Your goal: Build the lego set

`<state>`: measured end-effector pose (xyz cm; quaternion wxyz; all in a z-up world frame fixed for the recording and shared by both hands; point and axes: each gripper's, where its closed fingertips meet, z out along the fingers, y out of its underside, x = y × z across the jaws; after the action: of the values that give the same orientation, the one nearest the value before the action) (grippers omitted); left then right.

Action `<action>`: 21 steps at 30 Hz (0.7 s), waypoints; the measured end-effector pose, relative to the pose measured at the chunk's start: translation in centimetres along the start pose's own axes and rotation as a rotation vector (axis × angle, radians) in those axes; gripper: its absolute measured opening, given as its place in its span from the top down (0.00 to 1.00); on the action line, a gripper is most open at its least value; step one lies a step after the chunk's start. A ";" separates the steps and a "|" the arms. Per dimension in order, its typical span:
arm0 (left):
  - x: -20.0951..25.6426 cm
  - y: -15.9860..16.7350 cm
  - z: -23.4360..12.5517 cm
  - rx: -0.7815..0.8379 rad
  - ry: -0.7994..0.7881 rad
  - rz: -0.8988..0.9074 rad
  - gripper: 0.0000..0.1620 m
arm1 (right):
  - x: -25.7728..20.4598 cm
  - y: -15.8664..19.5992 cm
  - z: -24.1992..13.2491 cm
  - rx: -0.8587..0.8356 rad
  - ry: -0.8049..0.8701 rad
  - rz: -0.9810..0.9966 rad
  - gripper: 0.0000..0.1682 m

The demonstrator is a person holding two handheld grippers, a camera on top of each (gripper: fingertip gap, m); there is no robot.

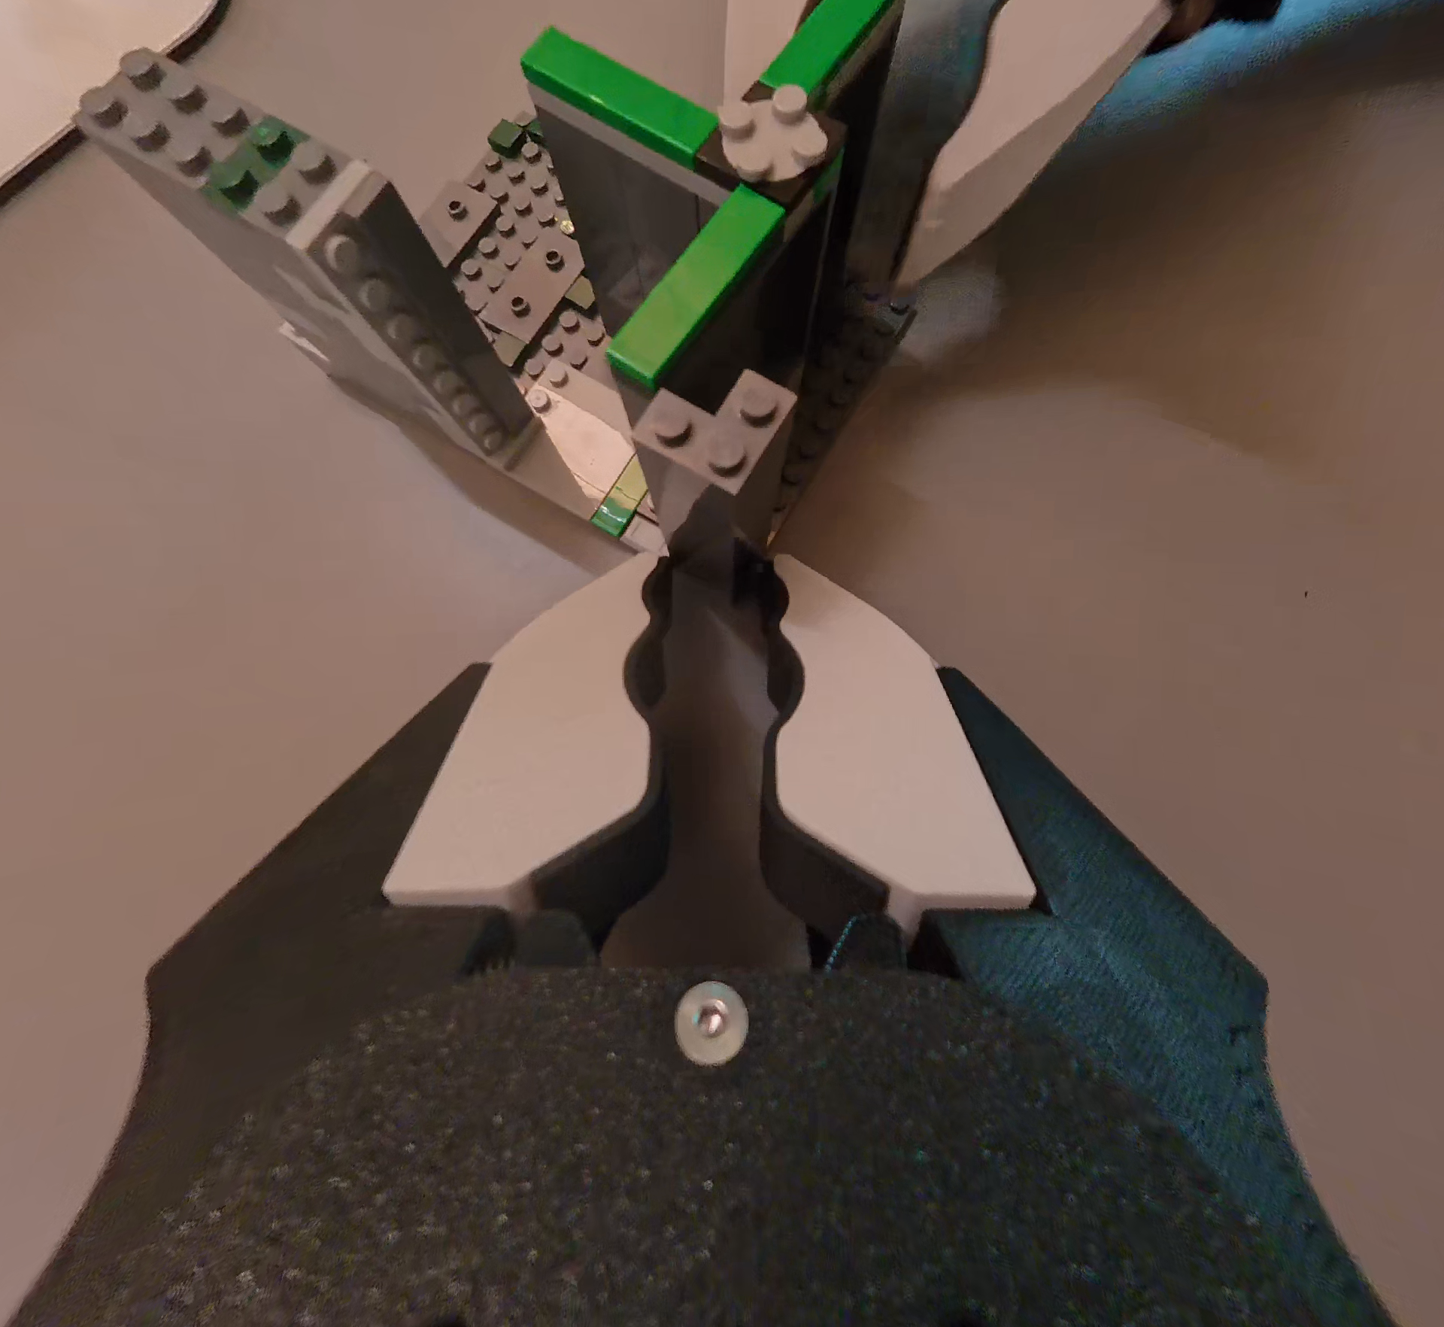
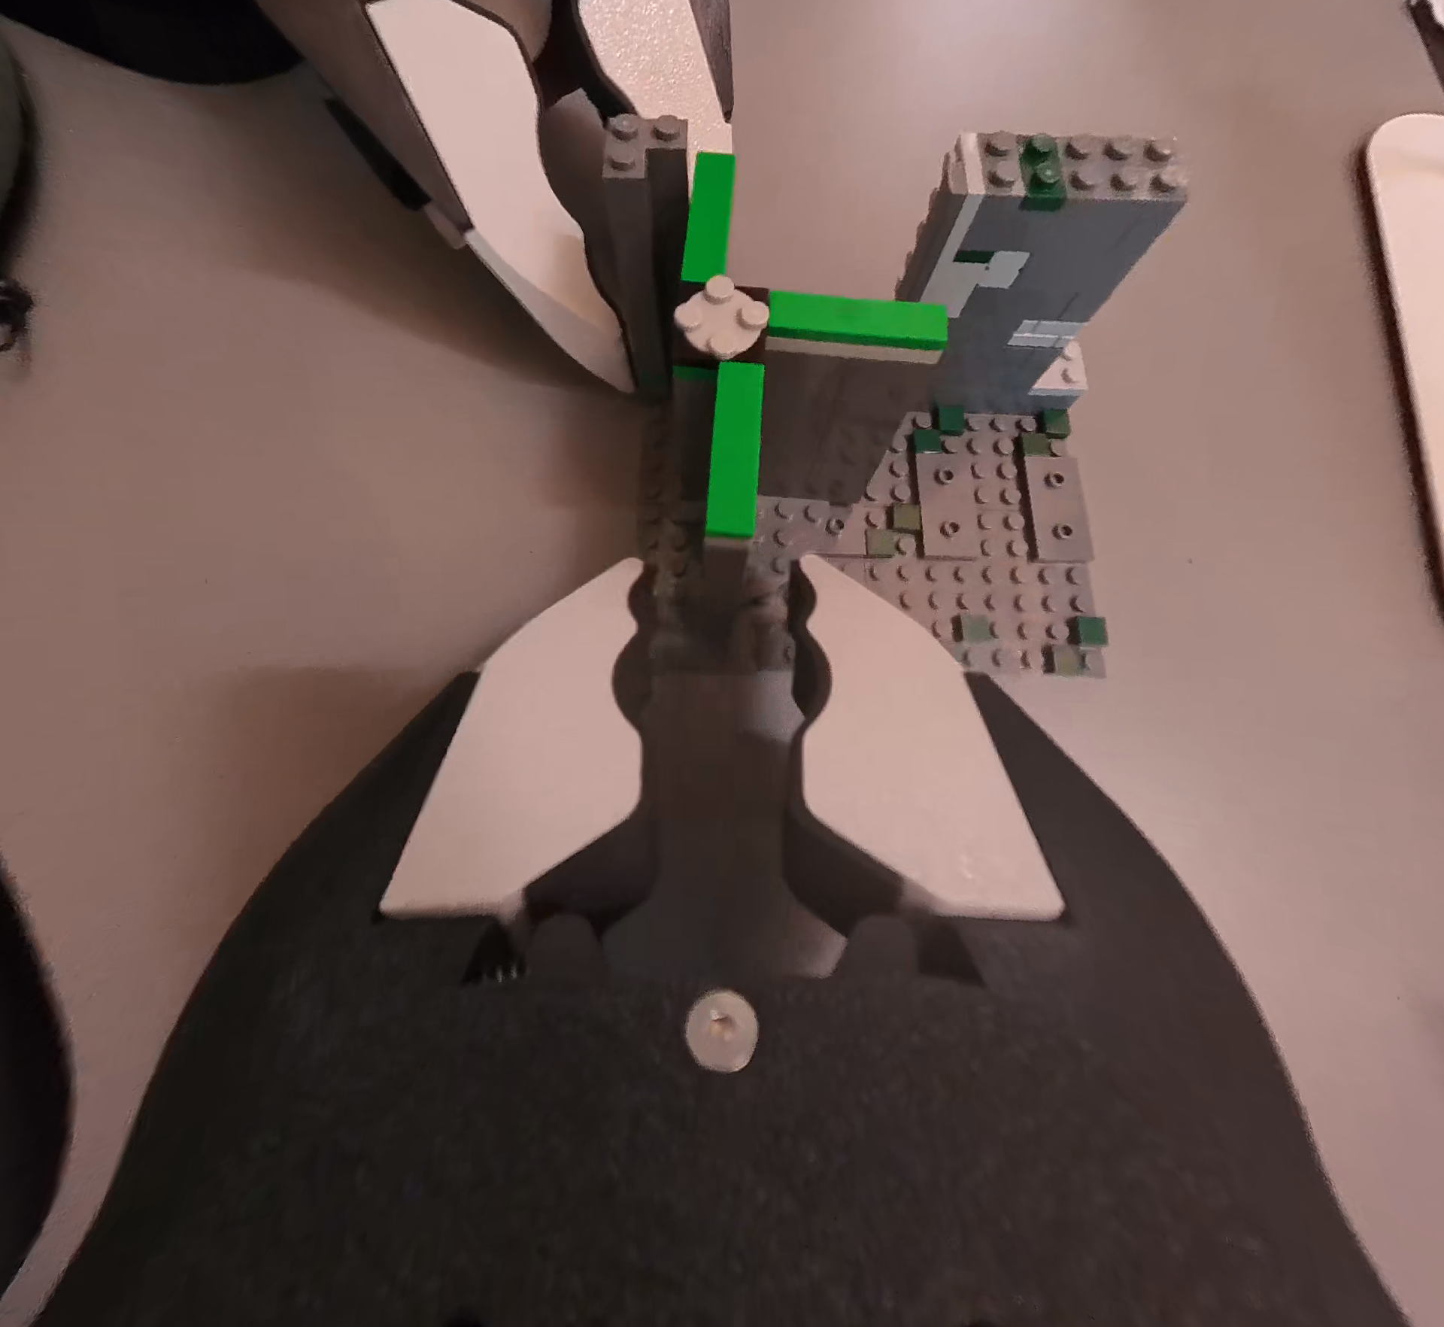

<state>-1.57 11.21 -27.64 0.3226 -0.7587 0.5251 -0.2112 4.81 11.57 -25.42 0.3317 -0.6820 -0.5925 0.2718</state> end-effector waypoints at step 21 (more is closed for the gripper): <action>-0.9 0.6 -0.6 -0.004 -0.042 0.006 0.87 | 8.1 2.1 1.2 -0.233 -0.186 0.146 0.78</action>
<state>-2.65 11.79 -27.61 0.3326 -0.7622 0.5207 -0.1930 6.44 19.61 -27.65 0.1737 -0.7288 -0.5971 0.2865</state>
